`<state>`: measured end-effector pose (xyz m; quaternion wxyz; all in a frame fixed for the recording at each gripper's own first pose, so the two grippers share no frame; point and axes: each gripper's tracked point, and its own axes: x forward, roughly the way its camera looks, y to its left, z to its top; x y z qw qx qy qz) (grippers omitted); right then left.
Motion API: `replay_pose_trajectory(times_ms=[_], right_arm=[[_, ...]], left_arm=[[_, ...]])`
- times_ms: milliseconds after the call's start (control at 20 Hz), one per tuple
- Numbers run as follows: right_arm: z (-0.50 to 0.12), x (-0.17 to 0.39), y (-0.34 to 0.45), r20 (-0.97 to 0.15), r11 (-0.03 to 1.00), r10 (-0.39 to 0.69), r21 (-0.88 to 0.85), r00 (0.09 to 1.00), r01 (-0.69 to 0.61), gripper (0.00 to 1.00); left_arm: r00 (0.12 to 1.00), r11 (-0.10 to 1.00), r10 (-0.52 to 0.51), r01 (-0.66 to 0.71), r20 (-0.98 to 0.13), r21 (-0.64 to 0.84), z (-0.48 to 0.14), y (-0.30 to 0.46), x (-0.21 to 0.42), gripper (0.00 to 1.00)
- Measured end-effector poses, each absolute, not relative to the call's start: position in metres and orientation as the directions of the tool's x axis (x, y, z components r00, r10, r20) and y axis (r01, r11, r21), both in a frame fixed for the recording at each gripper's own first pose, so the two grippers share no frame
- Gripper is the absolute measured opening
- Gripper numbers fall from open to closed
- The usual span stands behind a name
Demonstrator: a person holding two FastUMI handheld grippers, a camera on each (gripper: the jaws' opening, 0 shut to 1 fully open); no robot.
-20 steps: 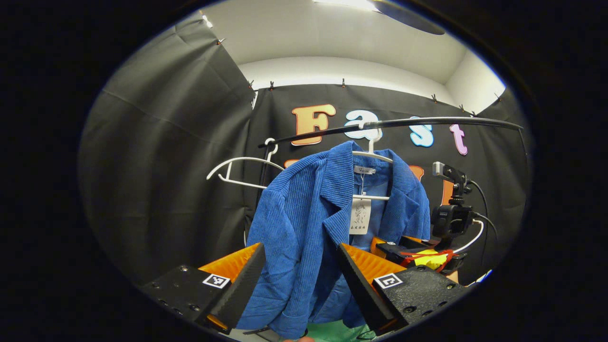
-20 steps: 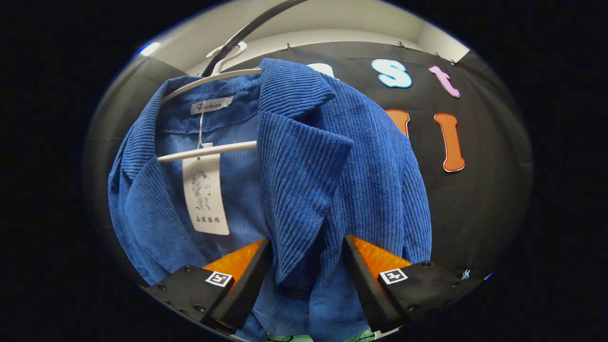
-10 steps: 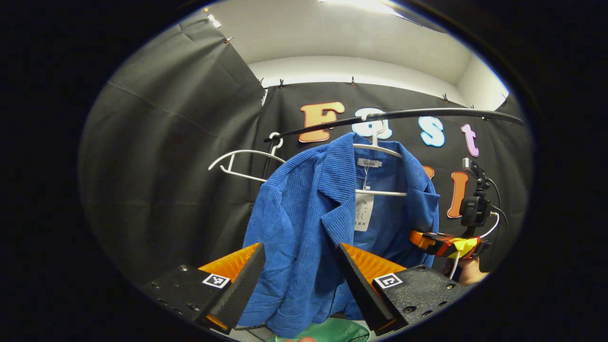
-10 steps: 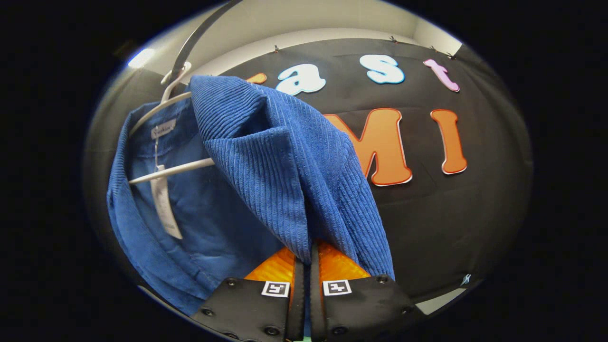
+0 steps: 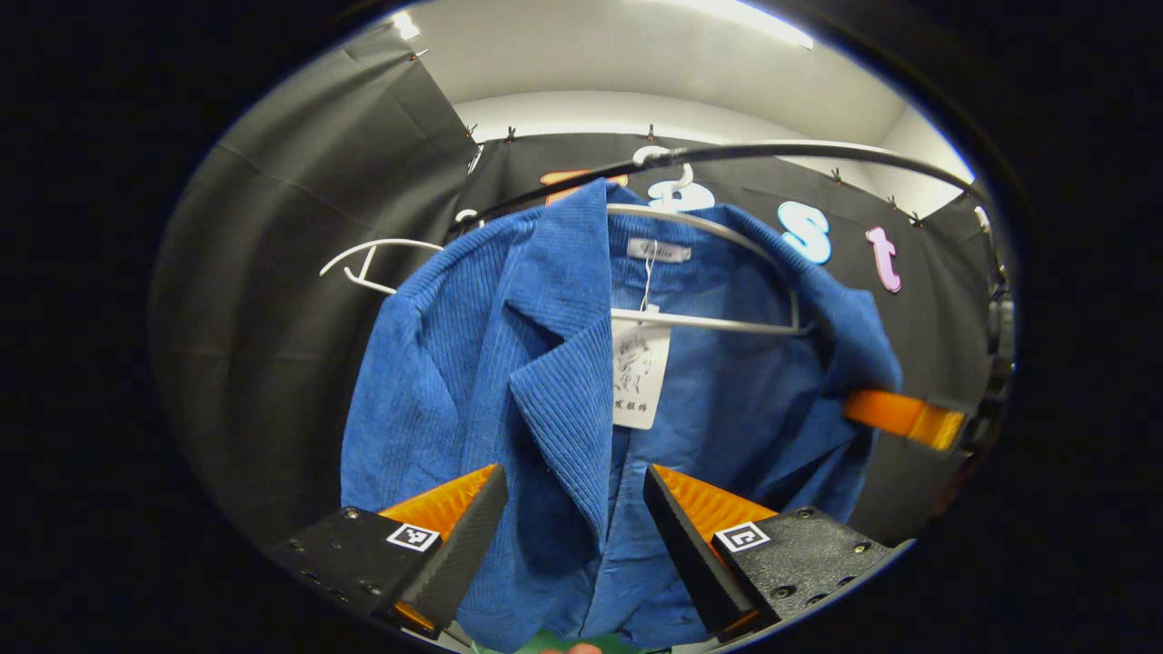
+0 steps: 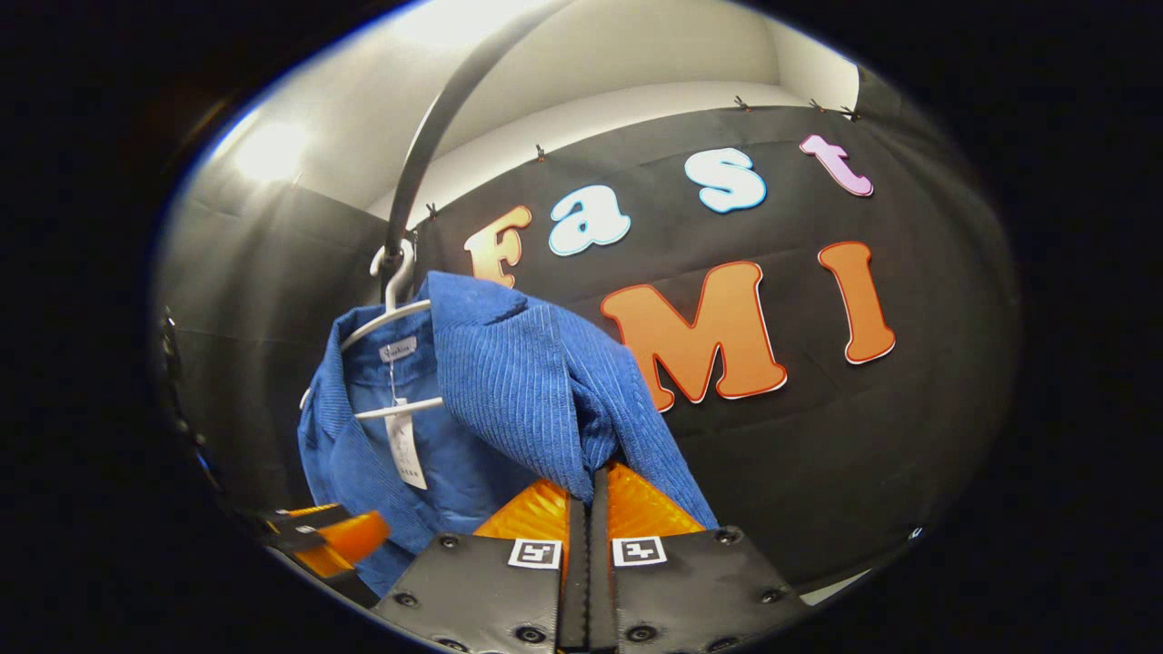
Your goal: Grasp the clothes on the hanger with both hands and then place them into the laundry hamper below.
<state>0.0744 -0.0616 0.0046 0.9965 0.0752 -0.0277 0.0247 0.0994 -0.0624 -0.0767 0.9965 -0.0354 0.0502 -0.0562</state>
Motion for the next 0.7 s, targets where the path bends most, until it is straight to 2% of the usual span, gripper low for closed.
replay_pose_trajectory(times_ms=[50, 100, 150, 250, 300, 350, 400, 450, 500, 550, 700], right_arm=[[0.011, 0.069, -0.065, 0.068, 0.988, 0.046, 0.143, 0.997, -0.055, 0.02], [0.015, 0.065, -0.068, 0.073, 0.989, 0.047, 0.138, 0.996, -0.056, 0.07], [0.017, 0.062, -0.069, 0.075, 0.989, 0.051, 0.133, 0.996, -0.061, 0.07], [0.02, 0.06, -0.07, 0.079, 0.991, 0.055, 0.117, 0.995, -0.064, 0.07], [0.02, 0.059, -0.071, 0.078, 0.992, 0.056, 0.105, 0.995, -0.064, 0.12], [0.021, 0.059, -0.071, 0.076, 0.993, 0.057, 0.094, 0.995, -0.064, 0.07], [0.022, 0.059, -0.07, 0.075, 0.994, 0.057, 0.087, 0.996, -0.064, 0.07], [0.02, 0.06, -0.07, 0.073, 0.995, 0.057, 0.082, 0.996, -0.063, 0.12], [0.019, 0.061, -0.071, 0.073, 0.995, 0.052, 0.078, 0.996, -0.057, 0.07], [0.018, 0.062, -0.071, 0.073, 0.996, 0.047, 0.074, 0.996, -0.053, 0.07], [0.017, 0.065, -0.072, 0.087, 0.999, 0.025, 0.041, 0.996, -0.029, 0.07]], left_arm=[[0.99, 0.992, -0.095, 0.086, -0.104, -0.088, -0.085, -0.062, 0.109, 0.92], [0.992, 0.993, -0.075, 0.064, -0.104, -0.099, -0.092, -0.061, 0.116, 0.92], [0.992, 0.993, -0.066, 0.055, -0.106, -0.105, -0.098, -0.062, 0.125, 0.95], [0.995, 0.995, -0.052, 0.043, -0.09, -0.095, -0.102, -0.06, 0.138, 0.95], [0.995, 0.996, -0.044, 0.037, -0.084, -0.087, -0.104, -0.06, 0.142, 0.95], [0.996, 0.996, -0.033, 0.026, -0.08, -0.08, -0.106, -0.059, 0.145, 0.95], [0.997, 0.997, -0.028, 0.022, -0.077, -0.078, -0.106, -0.057, 0.147, 0.95], [0.996, 0.997, -0.026, 0.02, -0.08, -0.074, -0.107, -0.055, 0.148, 0.95], [0.996, 0.998, -0.022, 0.016, -0.092, -0.063, -0.108, -0.052, 0.145, 0.87], [0.995, 0.999, -0.01, 0.005, -0.098, -0.048, -0.108, -0.044, 0.143, 0.83], [0.992, 0.997, -0.078, 0.079, -0.098, 0.004, -0.1, -0.04, 0.135, 0.27]])
